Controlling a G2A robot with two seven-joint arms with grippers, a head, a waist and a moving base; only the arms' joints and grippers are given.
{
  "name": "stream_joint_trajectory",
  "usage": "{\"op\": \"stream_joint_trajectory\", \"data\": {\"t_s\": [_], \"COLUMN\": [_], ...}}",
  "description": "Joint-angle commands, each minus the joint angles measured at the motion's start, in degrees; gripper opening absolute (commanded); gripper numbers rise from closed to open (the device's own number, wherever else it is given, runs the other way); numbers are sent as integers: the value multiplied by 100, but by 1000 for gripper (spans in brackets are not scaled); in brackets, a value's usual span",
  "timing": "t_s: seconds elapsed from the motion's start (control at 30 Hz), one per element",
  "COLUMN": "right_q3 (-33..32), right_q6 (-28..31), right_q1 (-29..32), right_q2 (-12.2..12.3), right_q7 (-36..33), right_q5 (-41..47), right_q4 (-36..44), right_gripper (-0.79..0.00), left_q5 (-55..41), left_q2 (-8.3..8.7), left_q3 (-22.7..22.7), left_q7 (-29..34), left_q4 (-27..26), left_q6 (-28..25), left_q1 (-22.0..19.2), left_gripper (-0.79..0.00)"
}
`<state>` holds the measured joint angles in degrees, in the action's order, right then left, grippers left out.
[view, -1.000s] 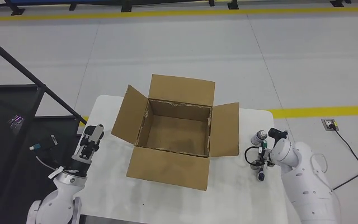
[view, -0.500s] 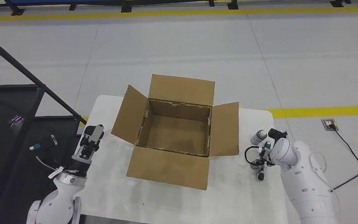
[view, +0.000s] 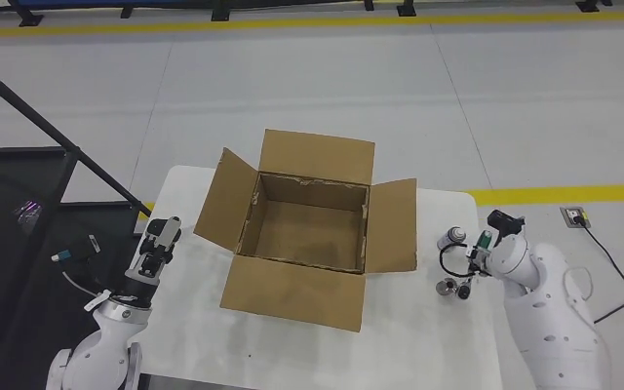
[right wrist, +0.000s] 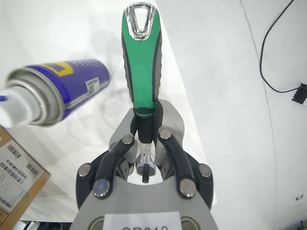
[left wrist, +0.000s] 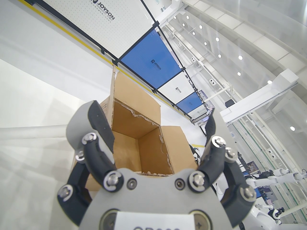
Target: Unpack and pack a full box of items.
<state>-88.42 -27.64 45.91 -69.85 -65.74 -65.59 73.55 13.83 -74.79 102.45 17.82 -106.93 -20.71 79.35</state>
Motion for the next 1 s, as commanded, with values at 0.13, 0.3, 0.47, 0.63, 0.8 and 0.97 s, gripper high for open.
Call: {"op": "stream_joint_trajectory", "data": {"t_s": [0.13, 0.3, 0.47, 0.63, 0.8, 0.97], "right_q3": [-331, -304, 106, 797, 1790, 2821], "right_q6": [-284, -541, -545, -387, -295, -331], "right_q1": [139, 168, -65, -352, -715, -1202], "right_q2": [27, -18, -101, -223, -362, -562], "right_q7": [297, 678, 978, 1409, 1653, 1846], "right_q5": [159, 523, 1034, 1592, 1635, 1619], "right_q4": [1274, 2219, 2726, 2950, 2835, 2295], "right_gripper": [-785, -785, -785, -785, -785, -785], "left_q5": [0, 0, -45, -128, -272, -422], "left_q2": [0, 0, 9, 26, 47, 68], "left_q3": [0, 0, 68, 245, 471, 650], "left_q7": [0, 0, -224, -449, -605, -673], "left_q4": [0, 0, -55, -78, -83, -84], "left_q6": [0, 0, 32, 47, 57, 35], "left_q1": [0, 0, 83, 147, 211, 279], "left_gripper": [0, 0, 0, 0, 0, 0]}}
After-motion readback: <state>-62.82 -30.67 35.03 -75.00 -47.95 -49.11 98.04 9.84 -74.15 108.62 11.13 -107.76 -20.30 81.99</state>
